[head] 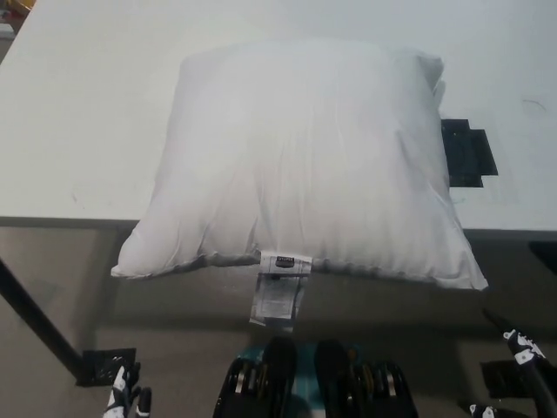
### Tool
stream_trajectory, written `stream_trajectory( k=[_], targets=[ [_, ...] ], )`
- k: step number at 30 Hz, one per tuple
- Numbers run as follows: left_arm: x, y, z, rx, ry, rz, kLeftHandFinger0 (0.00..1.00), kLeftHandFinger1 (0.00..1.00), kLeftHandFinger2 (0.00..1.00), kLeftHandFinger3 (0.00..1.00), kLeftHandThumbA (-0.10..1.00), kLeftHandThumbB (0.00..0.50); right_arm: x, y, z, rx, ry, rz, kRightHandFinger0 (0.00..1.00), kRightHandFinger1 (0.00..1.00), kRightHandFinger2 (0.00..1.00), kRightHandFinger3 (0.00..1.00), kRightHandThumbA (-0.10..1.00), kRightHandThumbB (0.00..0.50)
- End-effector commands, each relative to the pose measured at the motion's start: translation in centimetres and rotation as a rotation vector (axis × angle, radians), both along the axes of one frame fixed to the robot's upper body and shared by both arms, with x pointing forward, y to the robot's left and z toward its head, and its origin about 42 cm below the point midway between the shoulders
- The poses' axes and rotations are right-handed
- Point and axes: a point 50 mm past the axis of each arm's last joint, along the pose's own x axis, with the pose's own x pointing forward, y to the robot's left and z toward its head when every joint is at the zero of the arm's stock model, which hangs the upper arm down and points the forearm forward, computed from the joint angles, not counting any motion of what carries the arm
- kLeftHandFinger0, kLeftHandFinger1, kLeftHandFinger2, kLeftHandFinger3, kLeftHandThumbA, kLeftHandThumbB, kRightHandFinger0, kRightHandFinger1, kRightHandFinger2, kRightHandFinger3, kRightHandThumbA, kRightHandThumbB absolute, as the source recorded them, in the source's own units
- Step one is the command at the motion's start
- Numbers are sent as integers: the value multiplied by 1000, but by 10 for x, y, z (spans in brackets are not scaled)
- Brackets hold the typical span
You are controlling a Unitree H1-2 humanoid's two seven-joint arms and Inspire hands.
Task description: The robot uses both hands to lift the pillow and then drops it on the table
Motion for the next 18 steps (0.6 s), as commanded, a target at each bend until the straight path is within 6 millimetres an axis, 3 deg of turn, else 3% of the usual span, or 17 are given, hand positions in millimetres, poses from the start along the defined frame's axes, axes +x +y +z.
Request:
stream_trajectory(
  k=[1, 6, 9, 13, 17, 18],
  targets=[
    [18, 9, 18, 46, -167, 55, 1000, 1000, 1000, 1000, 984, 144, 19, 3, 22, 13, -153, 35, 1000, 1000, 1000, 1000, 1000, 133],
    [31, 2, 22, 31, -192, 51, 1000, 1000, 1000, 1000, 959, 146, 29, -4, 31, 32, -188, 27, 1000, 1000, 1000, 1000, 1000, 137],
    [29, 1, 23, 45, -206, 39, 1000, 1000, 1000, 1000, 957, 137, 25, -3, 37, 120, -174, -5, 1000, 1000, 1000, 1000, 1000, 173],
    [32, 11, 46, 217, -397, 21, 1000, 1000, 1000, 1000, 910, 143, 34, 9, 91, 142, -240, -47, 1000, 1000, 1000, 1000, 1000, 91],
    [30, 11, 46, 227, -414, 18, 1000, 1000, 1000, 1000, 911, 144, 32, 9, 93, 142, -235, -53, 1000, 1000, 1000, 1000, 1000, 88],
    [48, 32, 101, 264, -633, 67, 1000, 1000, 1000, 1000, 979, 156, 53, 20, 170, 108, -437, -68, 1000, 1000, 1000, 1000, 1000, 115]
  ],
)
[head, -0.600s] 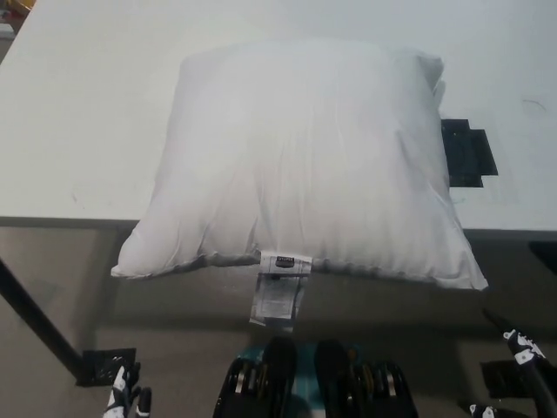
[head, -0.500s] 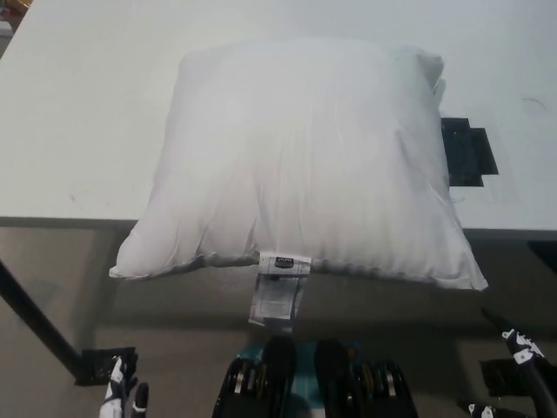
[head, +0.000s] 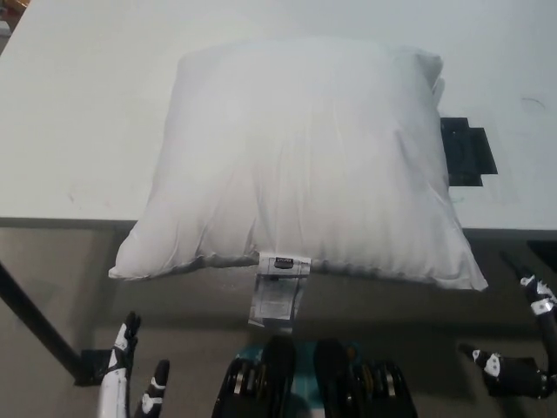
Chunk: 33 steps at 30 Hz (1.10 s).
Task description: The robot uses both hands to lift the pillow and then drops it on the table
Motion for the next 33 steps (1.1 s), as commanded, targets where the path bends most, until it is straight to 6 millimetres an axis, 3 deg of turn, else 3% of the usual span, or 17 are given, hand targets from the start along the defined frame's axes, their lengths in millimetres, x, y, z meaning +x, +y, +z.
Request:
stream_trajectory(
  k=[1, 2, 4, 6, 10, 11, 12, 17, 18, 19, 22, 23, 25, 27, 29, 31, 33],
  targets=[
    [19, 30, 77, 94, -436, 77, 1000, 1000, 1000, 1000, 995, 160, 27, 8, 104, 23, -229, -59, 1000, 1000, 1000, 1000, 1000, 118],
    [26, 37, 89, 98, -482, 85, 1000, 1000, 1000, 1000, 983, 170, 33, 10, 118, 36, -270, -51, 1000, 1000, 1000, 1000, 1000, 104],
    [26, 37, 90, 99, -486, 85, 1000, 1000, 1000, 1000, 982, 171, 33, 10, 119, 37, -265, -54, 1000, 1000, 1000, 1000, 1000, 103],
    [49, 65, 134, 135, -617, 124, 1000, 1000, 1000, 1000, 1000, 139, 54, 13, 172, 67, -370, -22, 1000, 1000, 1000, 1000, 1000, 61],
    [55, 72, 147, 145, -644, 126, 1000, 1000, 1000, 1000, 1000, 150, 56, 14, 181, 82, -376, -29, 1000, 1000, 1000, 1000, 1000, 79],
    [68, 77, 164, 100, -661, 121, 1000, 1000, 1000, 1000, 1000, 160, 59, 11, 196, 81, -401, -26, 1000, 1000, 1000, 1000, 1000, 85],
    [89, 85, 190, 35, -688, 105, 1000, 1000, 1000, 1000, 1000, 120, 62, 7, 220, 86, -436, -23, 1000, 1000, 1000, 1000, 1000, 91],
    [100, 104, 202, 32, -671, 109, 1000, 1000, 1000, 1000, 1000, 74, 64, 9, 226, 117, -424, -25, 1000, 1000, 1000, 1000, 1000, 94],
    [106, 109, 206, 37, -669, 115, 1000, 1000, 1000, 1000, 1000, 18, 67, 9, 229, 123, -428, -28, 1000, 1000, 1000, 1000, 1000, 53],
    [126, 117, 222, -5, -663, 89, 1000, 1000, 1000, 1000, 1000, 131, 72, -2, 240, 126, -421, -58, 1000, 1000, 1000, 1000, 1000, 112],
    [133, 117, 226, -17, -659, 81, 1000, 1000, 1000, 1000, 1000, 137, 73, -3, 244, 126, -419, -66, 1000, 1000, 1000, 1000, 1000, 112],
    [143, 119, 244, -3, -696, 70, 1000, 1000, 1000, 1000, 1000, 90, 86, -5, 248, 143, -404, -69, 1000, 1000, 1000, 1000, 1000, 129],
    [144, 119, 246, -5, -698, 68, 1000, 1000, 1000, 1000, 1000, 90, 87, -5, 249, 142, -403, -70, 1000, 1000, 1000, 1000, 1000, 128],
    [158, 123, 274, -14, -732, 85, 1000, 1000, 1000, 1000, 1000, 112, 103, -1, 256, 138, -388, -71, 1000, 1000, 1000, 1000, 1000, 116],
    [158, 123, 275, -16, -733, 84, 1000, 1000, 1000, 1000, 1000, 113, 103, -1, 256, 138, -386, -70, 1000, 1000, 1000, 1000, 1000, 117],
    [160, 132, 315, 3, -797, 118, 1000, 1000, 1000, 1000, 1000, 168, 131, 6, 272, 211, -341, 2, 1000, 1000, 1000, 1000, 1000, 175],
    [160, 132, 320, 4, -800, 121, 1000, 1000, 1000, 1000, 1000, 183, 134, 6, 274, 213, -340, 6, 1000, 1000, 1000, 1000, 1000, 188]
  ],
)
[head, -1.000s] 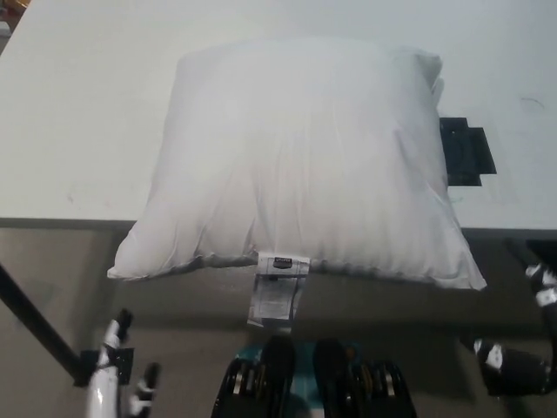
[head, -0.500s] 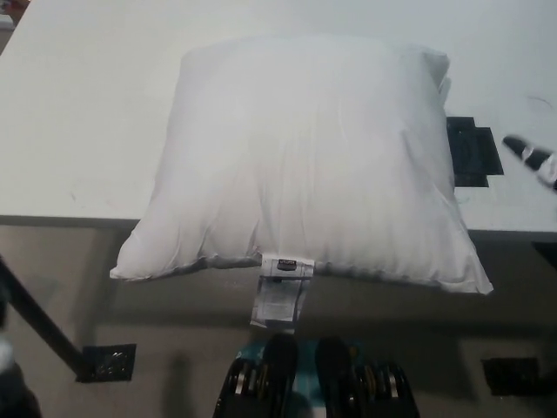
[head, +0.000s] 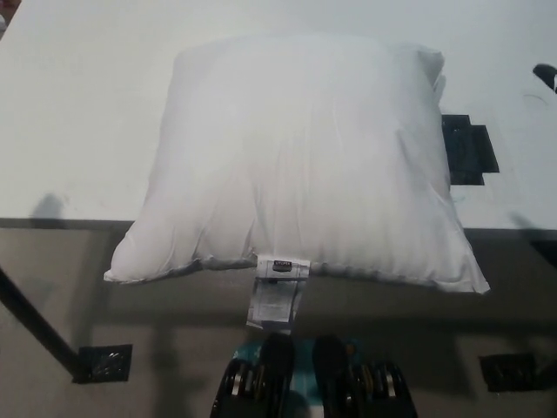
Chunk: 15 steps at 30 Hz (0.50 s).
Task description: The robot uses both hands to lift the pillow and then drops it on the table
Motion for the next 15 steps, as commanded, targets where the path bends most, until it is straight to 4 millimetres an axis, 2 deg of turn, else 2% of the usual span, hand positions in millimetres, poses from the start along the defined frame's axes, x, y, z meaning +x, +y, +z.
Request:
stream_trajectory(
  k=[1, 2, 3, 4, 5, 6, 9, 10, 11, 14, 15],
  targets=[
    [1, 9, 42, 43, -42, -9, 1000, 1000, 1000, 1000, 1000, 183, 12, 6, 29, 32, -19, 79, 1000, 1000, 1000, 1000, 1000, 188],
    [9, 14, 87, 59, -137, -2, 1000, 1000, 1000, 1000, 1000, 161, 32, 16, 50, 25, -27, 100, 1000, 1000, 1000, 1000, 1000, 184],
    [11, 16, 104, 64, -174, 0, 1000, 1000, 1000, 1000, 1000, 153, 39, 20, 58, 20, -26, 108, 1000, 1000, 1000, 1000, 1000, 180],
    [11, 15, 103, 63, -171, -1, 1000, 1000, 1000, 1000, 1000, 154, 39, 20, 57, 19, -25, 108, 1000, 1000, 1000, 1000, 1000, 181],
    [19, 16, 126, 51, -203, 2, 1000, 1000, 1000, 1000, 1000, 88, 47, 29, 72, 31, -27, 133, 1000, 1000, 1000, 1000, 1000, 161],
    [25, 14, 143, 33, -234, -6, 1000, 1000, 1000, 1000, 1000, 83, 54, 35, 83, 32, -31, 149, 1000, 1000, 1000, 1000, 1000, 149],
    [26, 14, 144, 31, -236, -8, 1000, 1000, 1000, 1000, 1000, 82, 55, 36, 84, 32, -31, 150, 1000, 1000, 1000, 1000, 1000, 150],
    [35, 0, 164, 25, -285, -35, 1000, 1000, 1000, 1000, 1000, 30, 66, 34, 99, 30, -36, 153, 1000, 1000, 1000, 1000, 1000, 162],
    [38, -6, 173, 23, -307, -48, 1000, 1000, 1000, 1000, 1000, 27, 70, 33, 106, 29, -39, 153, 1000, 1000, 1000, 1000, 1000, 163],
    [47, -23, 188, -36, -303, -117, 981, 1000, 1000, 1000, 992, 51, 89, 36, 120, 48, -20, 155, 1000, 1000, 1000, 1000, 1000, 220],
    [51, -29, 190, -60, -307, -146, 966, 993, 1000, 1000, 937, 39, 94, 37, 121, 62, -7, 161, 1000, 1000, 1000, 1000, 1000, 226]
  ],
)
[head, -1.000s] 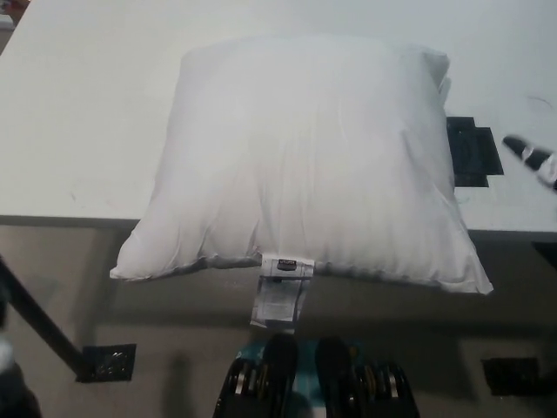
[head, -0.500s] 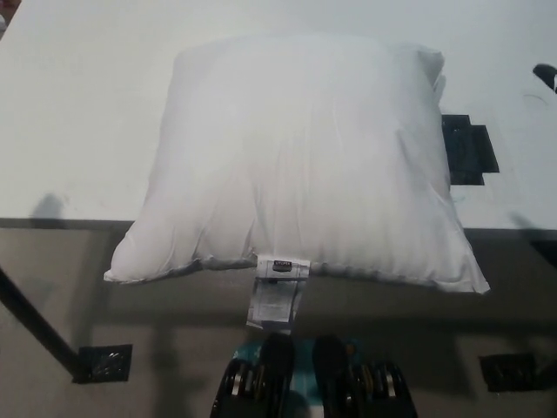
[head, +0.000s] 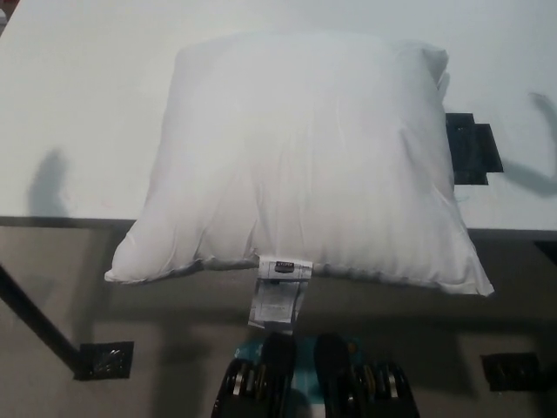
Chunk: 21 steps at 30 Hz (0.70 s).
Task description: The robot uses both hands to lift the pillow and then drops it on the table
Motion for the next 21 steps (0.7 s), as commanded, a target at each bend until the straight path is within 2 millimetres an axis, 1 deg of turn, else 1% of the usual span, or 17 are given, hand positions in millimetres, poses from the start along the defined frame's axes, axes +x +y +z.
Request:
stream_trajectory(
  k=[1, 2, 4, 7, 8, 9, 10, 11, 12, 14, 15, 16, 17, 20, 21],
  targets=[
    [9, -24, 30, -36, -51, -119, 940, 960, 1000, 1000, 905, 33, 12, 3, 42, 23, -44, 46, 1000, 1000, 1000, 1000, 1000, 231],
    [11, -29, 21, -39, -66, -114, 913, 929, 1000, 1000, 930, 23, 15, 5, 40, 21, -39, 47, 1000, 1000, 1000, 1000, 1000, 236],
    [12, -35, 7, -23, -66, -103, 931, 954, 1000, 1000, 997, 39, 20, 6, 38, 16, -43, 72, 1000, 1000, 1000, 1000, 1000, 230],
    [13, -35, 7, -23, -68, -103, 930, 952, 1000, 1000, 1000, 39, 21, 6, 38, 16, -44, 74, 1000, 1000, 1000, 1000, 1000, 231],
    [18, -40, -14, -87, -29, -132, 925, 958, 1000, 1000, 998, 65, 26, 8, 36, 8, -44, 54, 1000, 1000, 1000, 1000, 1000, 218],
    [20, -42, -23, -114, -12, -144, 915, 967, 1000, 1000, 989, 72, 28, 9, 35, 4, -43, 45, 1000, 1000, 1000, 1000, 1000, 210],
    [20, -42, -23, -114, -12, -144, 913, 968, 1000, 1000, 988, 73, 28, 9, 35, 4, -44, 45, 1000, 1000, 1000, 1000, 1000, 212],
    [22, -44, -47, -185, 59, -189, 971, 1000, 1000, 1000, 944, 3, 31, 12, 22, 11, -15, 68, 1000, 1000, 1000, 1000, 1000, 198],
    [17, -43, -56, -195, 78, -190, 977, 1000, 1000, 1000, 940, 0, 29, 13, 14, 11, 0, 74, 1000, 1000, 1000, 1000, 1000, 196],
    [17, -43, -56, -196, 78, -192, 978, 1000, 1000, 1000, 938, 0, 29, 13, 14, 11, -1, 74, 1000, 1000, 1000, 1000, 1000, 195],
    [21, -45, -86, -264, 204, -310, 1000, 1000, 1000, 1000, 1000, 31, 31, 14, -1, 13, 28, 84, 1000, 1000, 1000, 1000, 1000, 187],
    [21, -50, -135, -369, 377, -505, 1000, 1000, 1000, 1000, 1000, 28, 32, 16, -26, 16, 75, 100, 1000, 1000, 1000, 1000, 1000, 186],
    [19, -47, -148, -358, 413, -525, 1000, 1000, 1000, 1000, 1000, 28, 32, 15, -31, 16, 80, 99, 1000, 1000, 1000, 1000, 1000, 185],
    [19, -47, -150, -358, 419, -535, 1000, 1000, 1000, 1000, 1000, 28, 32, 15, -32, 16, 80, 98, 1000, 1000, 1000, 1000, 1000, 184],
    [20, -29, -210, -415, 557, -557, 1000, 1000, 1000, 1000, 1000, 44, 44, 5, -50, 7, 133, 79, 1000, 1000, 1000, 1000, 1000, 215]
  ],
)
